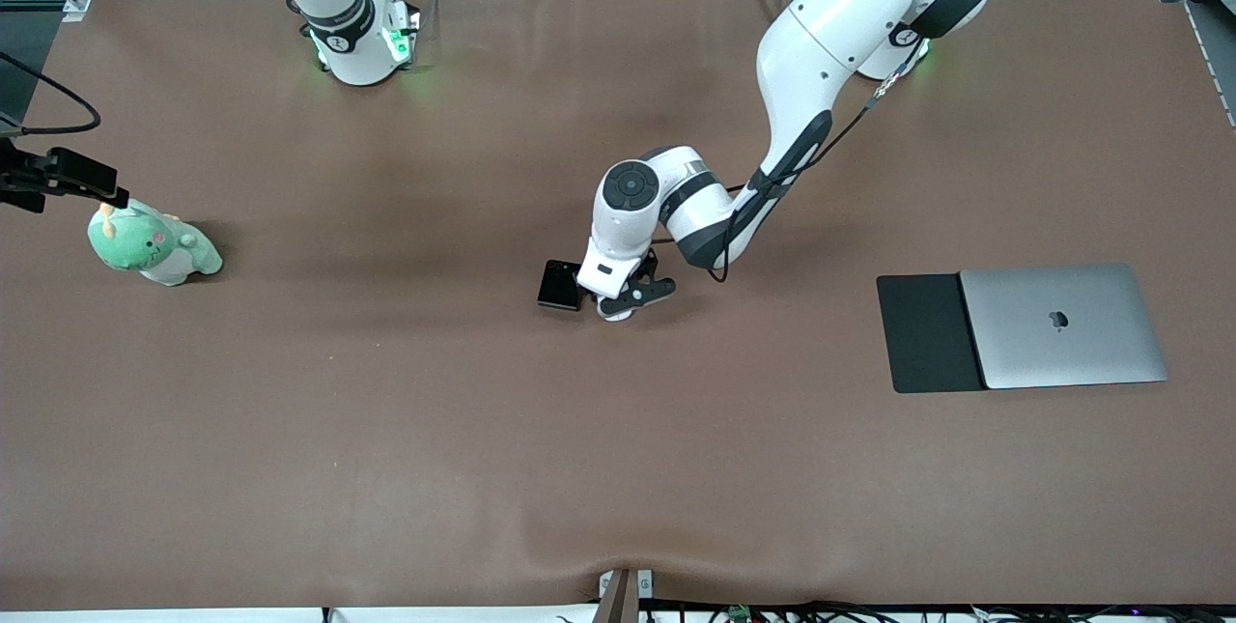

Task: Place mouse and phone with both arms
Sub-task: 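Lift the mouse with the left gripper while the right gripper reaches the phone, then carry the mouse onto the pad while the right gripper grasps the phone, then release the mouse on the black pad and raise the left gripper, then carry the phone toward the plush toy while the left gripper retracts, then lower the phone beside the green plush toy with the right gripper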

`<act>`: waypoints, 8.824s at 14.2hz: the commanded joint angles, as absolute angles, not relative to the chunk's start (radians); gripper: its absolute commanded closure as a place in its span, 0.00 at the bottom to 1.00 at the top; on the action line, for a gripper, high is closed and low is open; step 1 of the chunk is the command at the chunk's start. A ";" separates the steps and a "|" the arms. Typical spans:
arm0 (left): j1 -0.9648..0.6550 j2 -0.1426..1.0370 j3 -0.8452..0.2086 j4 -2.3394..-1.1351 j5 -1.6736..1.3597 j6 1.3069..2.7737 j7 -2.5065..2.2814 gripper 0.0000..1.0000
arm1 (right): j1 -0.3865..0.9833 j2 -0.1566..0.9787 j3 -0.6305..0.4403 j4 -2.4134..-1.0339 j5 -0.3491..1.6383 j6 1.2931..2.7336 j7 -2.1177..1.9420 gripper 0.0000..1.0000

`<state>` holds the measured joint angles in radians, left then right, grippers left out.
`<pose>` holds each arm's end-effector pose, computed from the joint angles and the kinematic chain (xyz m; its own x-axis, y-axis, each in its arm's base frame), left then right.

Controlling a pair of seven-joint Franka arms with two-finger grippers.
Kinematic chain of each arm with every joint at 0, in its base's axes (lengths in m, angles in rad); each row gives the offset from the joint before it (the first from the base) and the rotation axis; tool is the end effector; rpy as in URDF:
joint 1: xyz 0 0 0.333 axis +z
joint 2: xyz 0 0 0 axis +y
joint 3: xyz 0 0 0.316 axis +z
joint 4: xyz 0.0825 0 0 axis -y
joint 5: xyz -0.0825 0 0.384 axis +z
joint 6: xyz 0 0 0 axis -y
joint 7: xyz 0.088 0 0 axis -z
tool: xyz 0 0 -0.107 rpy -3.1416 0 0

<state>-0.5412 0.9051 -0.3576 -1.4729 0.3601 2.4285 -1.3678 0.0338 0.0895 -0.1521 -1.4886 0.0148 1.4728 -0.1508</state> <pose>0.4891 -0.5355 0.1699 0.9386 0.3448 0.0087 0.3413 -0.9323 0.1200 0.5677 -0.0617 0.6049 0.9941 0.0338 -0.1027 0.0322 -0.9993 -0.0169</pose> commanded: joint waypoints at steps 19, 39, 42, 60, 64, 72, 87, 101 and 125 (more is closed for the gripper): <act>-0.405 0.305 0.029 -2.034 -0.058 2.474 -0.168 1.00 | 0.558 0.351 -0.135 -1.827 0.189 2.187 0.420 0.00; -0.384 0.578 0.400 -2.013 -0.779 2.487 0.514 1.00 | 0.923 0.640 -0.249 -1.898 0.123 2.683 0.798 0.00; -0.377 0.580 0.417 -2.013 -0.779 2.461 0.514 0.21 | 0.942 0.652 -0.252 -1.907 0.118 2.688 0.798 0.00; -0.357 0.407 0.442 -1.715 -0.345 2.079 0.321 0.00 | 0.799 0.542 -0.268 -1.775 0.094 2.345 0.652 1.00; -0.354 0.316 0.419 -1.600 -0.238 1.863 0.214 0.00 | 0.691 0.457 -0.265 -1.769 0.103 2.218 0.516 1.00; -0.206 0.106 0.180 -1.551 -0.072 1.634 0.074 0.00 | 0.494 0.333 -0.268 -1.805 0.103 2.014 0.238 1.00; -0.120 -0.038 -0.008 -1.743 -0.034 1.701 -0.040 0.00 | 0.098 0.247 -0.285 -2.123 0.071 2.186 -0.293 1.00; -0.156 -0.035 -0.021 -1.678 0.032 1.689 -0.123 0.00 | 0.025 0.238 -0.285 -2.310 0.069 2.433 -0.350 1.00; -0.152 -0.015 -0.051 -1.646 0.028 1.683 -0.155 0.00 | 0.024 0.276 -0.278 -2.362 0.078 2.514 -0.336 0.00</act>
